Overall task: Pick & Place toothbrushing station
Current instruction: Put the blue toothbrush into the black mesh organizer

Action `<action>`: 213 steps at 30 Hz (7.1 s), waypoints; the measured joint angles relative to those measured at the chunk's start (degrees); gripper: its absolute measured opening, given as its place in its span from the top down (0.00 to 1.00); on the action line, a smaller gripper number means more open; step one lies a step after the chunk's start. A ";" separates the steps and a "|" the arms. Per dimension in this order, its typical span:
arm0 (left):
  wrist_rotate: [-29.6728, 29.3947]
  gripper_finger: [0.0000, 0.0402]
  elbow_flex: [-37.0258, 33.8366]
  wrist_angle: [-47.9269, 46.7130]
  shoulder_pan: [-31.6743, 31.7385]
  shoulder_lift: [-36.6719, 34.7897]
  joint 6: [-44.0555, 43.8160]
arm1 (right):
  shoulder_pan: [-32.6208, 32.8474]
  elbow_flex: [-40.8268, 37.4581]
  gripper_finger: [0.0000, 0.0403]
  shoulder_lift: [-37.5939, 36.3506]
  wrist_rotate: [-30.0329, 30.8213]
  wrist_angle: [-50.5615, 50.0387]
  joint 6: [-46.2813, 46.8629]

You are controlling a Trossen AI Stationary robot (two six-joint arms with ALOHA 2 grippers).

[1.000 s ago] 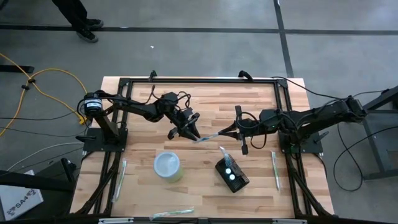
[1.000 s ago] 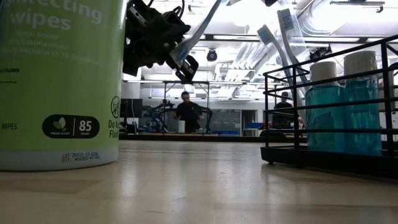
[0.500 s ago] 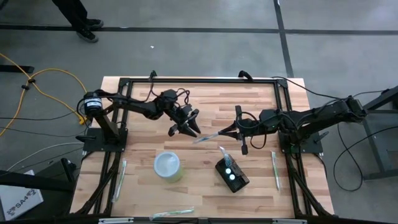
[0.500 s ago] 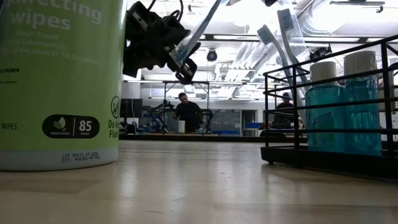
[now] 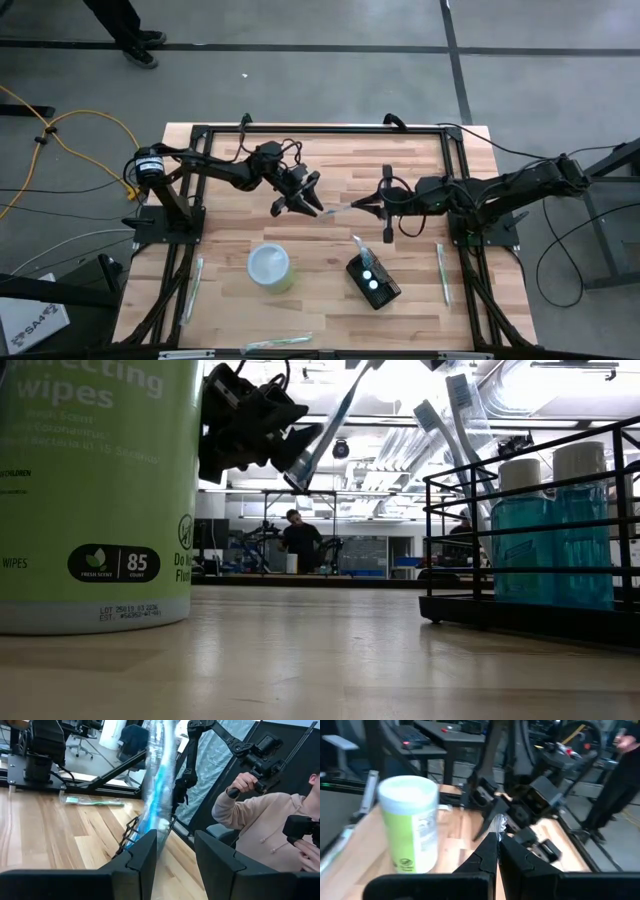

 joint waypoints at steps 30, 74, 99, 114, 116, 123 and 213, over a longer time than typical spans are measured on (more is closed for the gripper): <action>-0.28 0.68 0.00 0.04 1.87 0.00 -0.27 | 6.89 25.07 0.99 2.05 9.43 -36.59 0.84; -0.26 0.68 -0.01 0.06 1.70 0.00 -0.72 | 30.57 32.76 0.99 11.79 18.98 -56.34 33.19; -0.33 0.68 0.00 0.06 0.10 0.00 -0.28 | 31.08 35.82 0.99 13.75 17.09 -58.59 36.65; -1.03 0.68 0.00 0.08 0.12 0.00 -0.25 | 30.97 35.82 0.99 15.85 19.66 -56.35 40.54; -1.25 0.68 0.00 0.06 0.12 0.00 -0.26 | 30.95 35.82 0.99 15.85 20.92 -55.79 41.15; -1.25 0.68 -0.01 0.08 0.10 0.00 -0.24 | 30.90 35.82 0.99 15.83 22.16 -53.79 44.03; -0.90 0.68 -0.02 0.04 -2.17 -0.02 2.18 | 30.40 22.80 0.99 23.75 33.58 -54.78 76.66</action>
